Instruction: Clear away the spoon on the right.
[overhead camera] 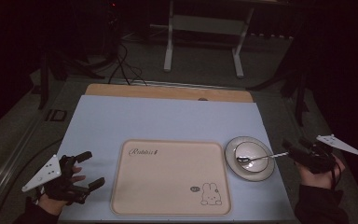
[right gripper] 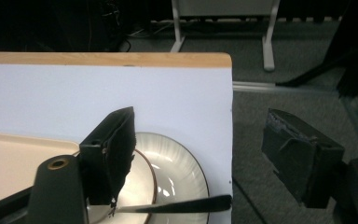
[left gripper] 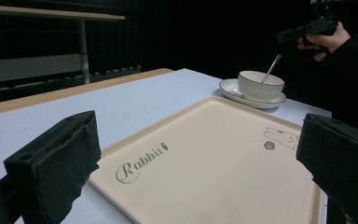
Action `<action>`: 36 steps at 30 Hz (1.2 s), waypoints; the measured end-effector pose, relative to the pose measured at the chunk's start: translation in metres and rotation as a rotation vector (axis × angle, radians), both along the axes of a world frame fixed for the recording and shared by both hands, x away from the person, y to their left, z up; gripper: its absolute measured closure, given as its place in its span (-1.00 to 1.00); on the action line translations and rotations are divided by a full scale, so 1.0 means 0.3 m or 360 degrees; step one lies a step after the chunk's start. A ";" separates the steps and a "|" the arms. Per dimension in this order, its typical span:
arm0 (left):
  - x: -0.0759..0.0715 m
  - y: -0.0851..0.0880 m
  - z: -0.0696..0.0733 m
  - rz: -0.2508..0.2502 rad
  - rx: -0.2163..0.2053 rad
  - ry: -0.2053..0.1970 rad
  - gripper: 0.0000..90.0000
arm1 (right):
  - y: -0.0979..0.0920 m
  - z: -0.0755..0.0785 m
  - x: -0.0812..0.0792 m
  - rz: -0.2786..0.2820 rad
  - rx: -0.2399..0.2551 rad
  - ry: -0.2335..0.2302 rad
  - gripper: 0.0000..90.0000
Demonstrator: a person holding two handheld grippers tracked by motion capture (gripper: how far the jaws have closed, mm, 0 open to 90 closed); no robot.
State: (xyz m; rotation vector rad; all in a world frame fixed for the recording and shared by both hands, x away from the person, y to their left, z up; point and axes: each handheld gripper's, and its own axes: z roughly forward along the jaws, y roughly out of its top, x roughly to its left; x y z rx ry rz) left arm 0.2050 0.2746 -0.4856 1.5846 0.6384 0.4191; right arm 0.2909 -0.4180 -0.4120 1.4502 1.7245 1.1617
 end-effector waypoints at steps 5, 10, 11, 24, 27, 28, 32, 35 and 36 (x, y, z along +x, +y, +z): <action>0.000 0.000 -0.001 -0.0001 0.0001 0.0001 -1.00 | -0.026 -0.038 0.009 -0.0023 0.0074 0.0058 -0.32; 0.001 -0.001 -0.001 -0.0003 0.0003 0.0003 -1.00 | -0.047 -0.078 0.007 -0.0040 0.0162 0.0119 -0.24; 0.001 -0.002 -0.001 -0.0003 0.0004 0.0004 -1.00 | -0.049 -0.086 0.007 -0.0045 0.0170 0.0129 -0.23; 0.002 -0.003 -0.002 -0.0006 0.0013 0.0004 -1.00 | -0.084 -0.171 -0.003 -0.0036 0.0382 0.0214 -0.05; 0.002 -0.003 -0.003 -0.0006 0.0014 0.0005 -1.00 | -0.087 -0.187 -0.002 -0.0018 0.0420 0.0231 0.06; 0.002 -0.003 -0.003 -0.0006 0.0013 0.0005 -1.00 | -0.087 -0.191 -0.001 -0.0011 0.0435 0.0235 0.10; 0.002 -0.003 -0.003 -0.0005 0.0016 0.0007 -1.00 | -0.092 -0.200 0.000 0.0012 0.0487 0.0239 0.33; 0.002 -0.004 -0.003 -0.0006 0.0016 0.0006 -1.00 | -0.093 -0.197 -0.001 0.0024 0.0515 0.0229 0.52; 0.003 -0.003 -0.003 -0.0006 0.0017 0.0007 -1.00 | -0.094 -0.194 -0.001 0.0028 0.0521 0.0224 0.57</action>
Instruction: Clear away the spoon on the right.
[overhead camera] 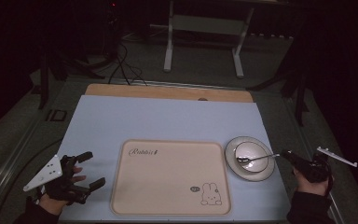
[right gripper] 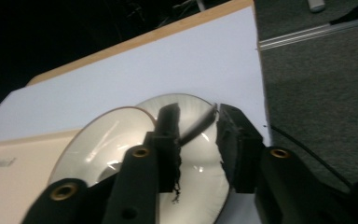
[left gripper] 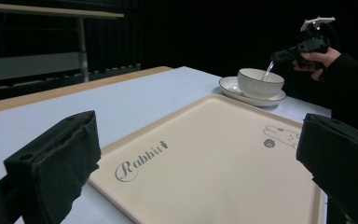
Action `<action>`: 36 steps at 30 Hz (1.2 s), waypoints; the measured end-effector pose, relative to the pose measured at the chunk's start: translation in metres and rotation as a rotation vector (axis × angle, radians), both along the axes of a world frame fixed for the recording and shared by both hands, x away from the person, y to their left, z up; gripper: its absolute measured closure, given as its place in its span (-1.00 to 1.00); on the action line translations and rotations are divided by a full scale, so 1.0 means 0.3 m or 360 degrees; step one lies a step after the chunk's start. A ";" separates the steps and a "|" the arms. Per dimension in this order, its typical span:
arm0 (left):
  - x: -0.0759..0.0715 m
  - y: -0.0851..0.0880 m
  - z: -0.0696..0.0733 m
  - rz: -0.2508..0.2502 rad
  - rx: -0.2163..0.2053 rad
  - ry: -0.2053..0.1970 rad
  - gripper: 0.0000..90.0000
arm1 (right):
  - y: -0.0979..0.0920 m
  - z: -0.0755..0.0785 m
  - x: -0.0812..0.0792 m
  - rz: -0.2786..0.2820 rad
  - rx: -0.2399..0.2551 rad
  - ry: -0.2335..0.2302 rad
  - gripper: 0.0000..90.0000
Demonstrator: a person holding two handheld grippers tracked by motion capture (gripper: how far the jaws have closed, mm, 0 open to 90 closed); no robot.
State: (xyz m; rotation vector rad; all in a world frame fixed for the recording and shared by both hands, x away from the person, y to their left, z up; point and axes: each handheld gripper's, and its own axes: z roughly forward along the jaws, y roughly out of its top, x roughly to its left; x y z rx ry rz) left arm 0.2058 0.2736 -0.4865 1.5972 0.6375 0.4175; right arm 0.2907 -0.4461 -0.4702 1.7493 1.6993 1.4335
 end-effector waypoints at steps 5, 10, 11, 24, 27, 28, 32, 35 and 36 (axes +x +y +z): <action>0.000 0.000 0.000 0.0000 0.0000 -0.0002 -1.00 | 0.006 0.007 0.005 0.0033 0.0010 0.0005 0.72; 0.000 -0.001 0.000 0.0001 0.0001 0.0000 -1.00 | 0.012 0.026 0.009 0.0080 0.0056 -0.0012 0.89; 0.000 -0.001 0.000 0.0001 0.0002 -0.0001 -1.00 | 0.011 0.032 0.007 0.0086 0.0081 -0.0015 0.93; 0.000 0.000 0.001 -0.0001 0.0002 -0.0006 -1.00 | 0.056 0.090 0.013 0.0149 0.0030 -0.0058 1.00; 0.001 0.000 0.001 -0.0001 -0.0001 -0.0004 -1.00 | 0.064 0.100 0.013 0.0172 0.0008 -0.0062 1.00; 0.001 0.000 0.000 0.0000 -0.0002 -0.0003 -1.00 | 0.067 0.103 0.013 0.0180 0.0005 -0.0061 1.00; 0.001 -0.001 0.001 -0.0001 0.0001 -0.0005 -1.00 | 0.074 0.115 0.016 0.0194 -0.0033 -0.0058 1.00; 0.001 -0.001 0.001 0.0000 -0.0003 -0.0005 -1.00 | 0.080 0.130 0.018 0.0210 -0.0051 -0.0056 1.00; 0.001 -0.001 0.001 -0.0001 -0.0004 -0.0004 -1.00 | 0.083 0.141 0.020 0.0215 -0.0067 -0.0061 1.00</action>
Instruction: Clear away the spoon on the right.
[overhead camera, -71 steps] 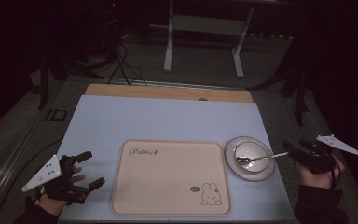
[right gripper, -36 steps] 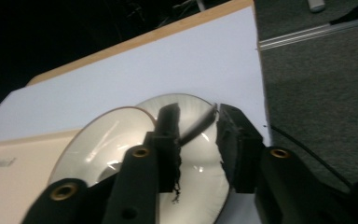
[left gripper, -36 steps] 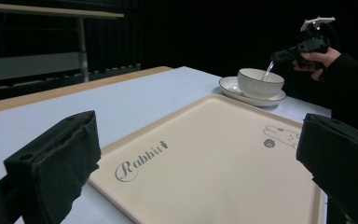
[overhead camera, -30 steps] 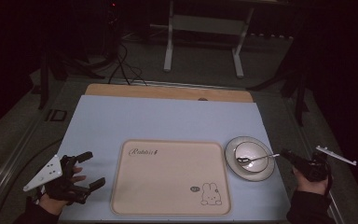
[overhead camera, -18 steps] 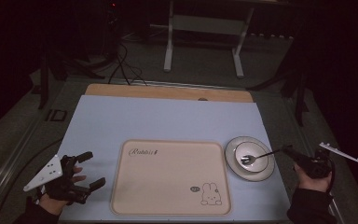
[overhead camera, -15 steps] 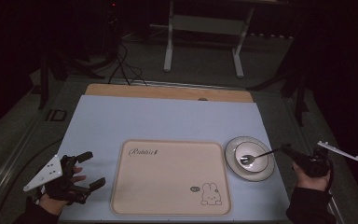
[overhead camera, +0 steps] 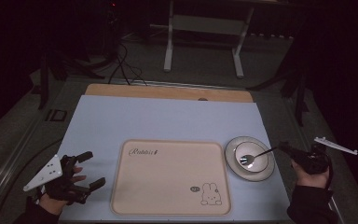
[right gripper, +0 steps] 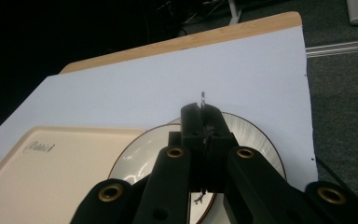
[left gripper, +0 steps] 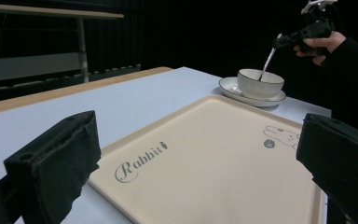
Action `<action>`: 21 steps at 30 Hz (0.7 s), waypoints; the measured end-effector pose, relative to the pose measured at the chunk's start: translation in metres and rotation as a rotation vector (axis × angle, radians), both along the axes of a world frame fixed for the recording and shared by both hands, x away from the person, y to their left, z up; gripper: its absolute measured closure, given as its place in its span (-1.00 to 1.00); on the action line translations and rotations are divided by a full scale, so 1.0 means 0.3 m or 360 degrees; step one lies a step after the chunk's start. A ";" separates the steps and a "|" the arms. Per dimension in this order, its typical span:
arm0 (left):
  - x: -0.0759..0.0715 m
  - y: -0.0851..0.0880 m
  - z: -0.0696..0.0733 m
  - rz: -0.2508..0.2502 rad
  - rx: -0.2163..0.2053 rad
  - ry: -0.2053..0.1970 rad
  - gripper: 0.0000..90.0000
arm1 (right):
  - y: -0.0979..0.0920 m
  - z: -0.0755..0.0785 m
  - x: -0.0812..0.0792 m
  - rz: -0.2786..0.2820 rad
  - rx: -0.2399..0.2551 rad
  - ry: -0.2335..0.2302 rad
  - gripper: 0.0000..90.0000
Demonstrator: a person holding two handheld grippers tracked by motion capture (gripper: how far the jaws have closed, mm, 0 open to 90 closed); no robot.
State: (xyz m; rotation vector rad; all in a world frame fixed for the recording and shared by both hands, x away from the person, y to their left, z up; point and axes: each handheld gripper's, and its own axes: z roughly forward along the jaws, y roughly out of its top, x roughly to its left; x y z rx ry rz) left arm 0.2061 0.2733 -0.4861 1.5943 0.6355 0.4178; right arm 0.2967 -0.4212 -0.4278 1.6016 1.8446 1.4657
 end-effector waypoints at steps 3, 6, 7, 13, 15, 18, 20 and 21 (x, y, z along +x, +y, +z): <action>0.000 0.000 0.001 0.0000 -0.0002 -0.0002 -1.00 | 0.004 0.016 0.000 0.0009 -0.0020 -0.0002 1.00; -0.001 0.000 0.001 0.0000 -0.0004 -0.0002 -1.00 | 0.008 0.046 -0.003 0.0012 -0.0039 -0.0010 1.00; -0.001 0.000 0.001 0.0000 -0.0006 -0.0002 -1.00 | 0.008 0.056 -0.003 0.0019 -0.0044 -0.0011 1.00; 0.000 0.000 0.001 0.0000 -0.0007 -0.0002 -1.00 | 0.003 0.120 -0.012 0.0022 -0.0107 -0.0042 1.00; 0.000 0.000 0.001 -0.0002 -0.0006 -0.0001 -1.00 | 0.000 0.141 -0.016 0.0029 -0.0114 -0.0059 1.00; 0.000 0.000 0.001 -0.0001 -0.0001 -0.0001 -1.00 | 0.002 0.174 -0.018 0.0053 -0.0142 -0.0074 1.00; 0.001 -0.001 0.000 -0.0002 -0.0001 0.0000 -1.00 | 0.007 0.194 -0.017 0.0068 -0.0163 -0.0084 1.00; 0.001 -0.002 0.000 -0.0001 -0.0001 0.0000 -1.00 | 0.010 0.204 -0.015 0.0090 -0.0168 -0.0087 1.00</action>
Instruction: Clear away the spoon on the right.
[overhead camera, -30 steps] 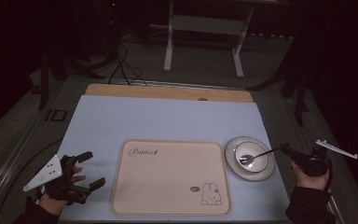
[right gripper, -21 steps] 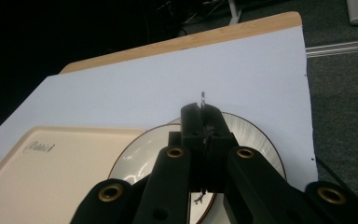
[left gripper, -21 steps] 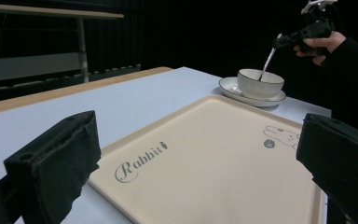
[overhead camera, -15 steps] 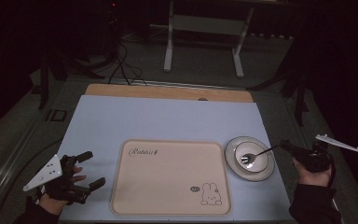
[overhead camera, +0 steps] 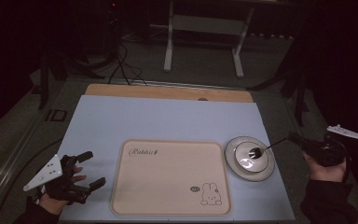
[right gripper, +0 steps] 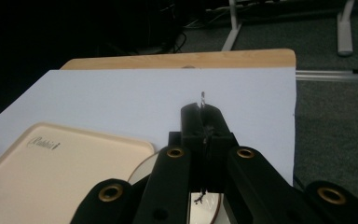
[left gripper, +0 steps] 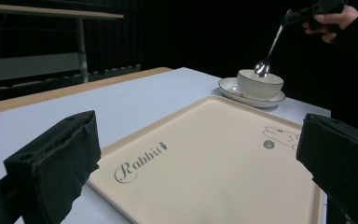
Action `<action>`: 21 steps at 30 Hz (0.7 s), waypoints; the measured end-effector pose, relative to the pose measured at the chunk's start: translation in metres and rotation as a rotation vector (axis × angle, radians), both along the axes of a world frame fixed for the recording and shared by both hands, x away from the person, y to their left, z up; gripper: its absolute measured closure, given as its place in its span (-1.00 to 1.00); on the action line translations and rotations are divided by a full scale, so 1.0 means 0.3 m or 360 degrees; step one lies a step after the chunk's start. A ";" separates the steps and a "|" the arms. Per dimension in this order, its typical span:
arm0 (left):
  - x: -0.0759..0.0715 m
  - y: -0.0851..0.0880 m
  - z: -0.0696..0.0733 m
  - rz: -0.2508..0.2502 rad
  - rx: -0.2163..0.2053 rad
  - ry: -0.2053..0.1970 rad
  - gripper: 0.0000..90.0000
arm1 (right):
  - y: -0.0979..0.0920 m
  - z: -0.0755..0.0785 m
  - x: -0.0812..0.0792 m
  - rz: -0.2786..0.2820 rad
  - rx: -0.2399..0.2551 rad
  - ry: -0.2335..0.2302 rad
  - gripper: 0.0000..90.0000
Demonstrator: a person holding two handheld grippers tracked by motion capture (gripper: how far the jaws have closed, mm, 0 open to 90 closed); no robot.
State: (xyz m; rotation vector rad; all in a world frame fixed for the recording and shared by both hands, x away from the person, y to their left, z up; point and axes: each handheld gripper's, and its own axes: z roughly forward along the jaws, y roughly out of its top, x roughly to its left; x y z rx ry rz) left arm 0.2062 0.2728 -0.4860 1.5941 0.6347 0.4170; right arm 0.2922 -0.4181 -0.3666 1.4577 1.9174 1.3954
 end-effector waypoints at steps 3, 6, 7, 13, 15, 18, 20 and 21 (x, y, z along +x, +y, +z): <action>0.000 0.000 0.000 0.0001 0.0000 -0.0001 -1.00 | 0.014 0.025 0.006 0.0043 -0.0031 -0.0017 1.00; 0.000 0.001 0.000 0.0001 0.0001 -0.0001 -1.00 | 0.041 0.043 0.023 0.0120 -0.0055 -0.0021 1.00; 0.000 0.000 0.000 0.0001 0.0002 -0.0002 -1.00 | 0.050 0.045 0.027 0.0128 -0.0061 -0.0028 1.00; 0.000 0.000 -0.001 0.0000 0.0002 -0.0001 -1.00 | 0.099 0.046 0.051 0.0223 -0.0079 -0.0030 1.00; 0.000 0.000 0.000 0.0000 0.0002 -0.0001 -1.00 | 0.130 0.042 0.066 0.0293 -0.0078 -0.0020 1.00; 0.000 0.001 -0.001 -0.0002 0.0002 -0.0001 -1.00 | 0.150 0.037 0.075 0.0327 -0.0081 -0.0018 1.00; 0.000 0.002 -0.001 -0.0001 0.0002 0.0000 -1.00 | 0.170 0.032 0.085 0.0363 -0.0080 -0.0018 1.00; 0.000 0.002 0.000 -0.0001 0.0002 -0.0002 -1.00 | 0.180 0.030 0.090 0.0394 -0.0082 -0.0006 1.00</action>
